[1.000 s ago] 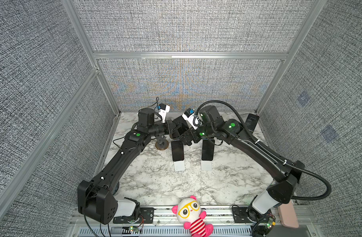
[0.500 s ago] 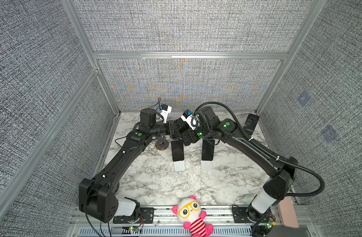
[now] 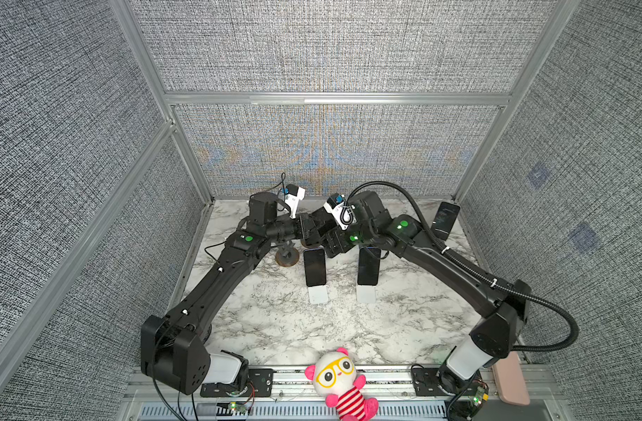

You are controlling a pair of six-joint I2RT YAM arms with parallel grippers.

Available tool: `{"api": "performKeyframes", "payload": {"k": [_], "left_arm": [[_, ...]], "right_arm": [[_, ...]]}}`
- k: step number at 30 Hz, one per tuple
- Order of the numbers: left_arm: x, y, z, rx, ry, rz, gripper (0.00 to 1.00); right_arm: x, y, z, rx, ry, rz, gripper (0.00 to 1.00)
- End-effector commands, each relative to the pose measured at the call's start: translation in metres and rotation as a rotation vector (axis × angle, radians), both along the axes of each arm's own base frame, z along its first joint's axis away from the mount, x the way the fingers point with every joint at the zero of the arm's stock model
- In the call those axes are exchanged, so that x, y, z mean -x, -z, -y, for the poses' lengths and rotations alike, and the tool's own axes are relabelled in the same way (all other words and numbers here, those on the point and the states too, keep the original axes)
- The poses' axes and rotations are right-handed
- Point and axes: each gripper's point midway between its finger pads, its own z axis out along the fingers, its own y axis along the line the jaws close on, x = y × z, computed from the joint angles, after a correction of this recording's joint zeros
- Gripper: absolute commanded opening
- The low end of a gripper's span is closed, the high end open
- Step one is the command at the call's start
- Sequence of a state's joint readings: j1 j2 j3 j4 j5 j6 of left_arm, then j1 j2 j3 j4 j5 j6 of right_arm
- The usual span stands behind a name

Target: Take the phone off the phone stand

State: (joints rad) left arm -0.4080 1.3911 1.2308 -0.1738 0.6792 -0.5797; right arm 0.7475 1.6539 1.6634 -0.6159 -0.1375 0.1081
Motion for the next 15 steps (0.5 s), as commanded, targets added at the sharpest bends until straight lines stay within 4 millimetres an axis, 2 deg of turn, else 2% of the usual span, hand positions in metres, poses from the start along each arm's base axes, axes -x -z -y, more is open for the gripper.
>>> {"api": "performKeyframes", "payload": {"k": [1,12,15], "left_arm": [[-0.003,-0.008,0.002,0.017,0.006,0.044,0.0],[-0.005,-0.009,0.002,0.034,-0.005,0.057,0.01],[-0.006,-0.01,0.003,0.041,-0.004,0.062,0.13]], "right_arm": [[-0.005,-0.012,-0.002,-0.039,0.016,0.036,0.67],[-0.003,-0.021,-0.002,-0.061,0.012,0.054,0.51],[-0.004,-0.023,0.0,-0.07,0.017,0.054,0.47]]}}
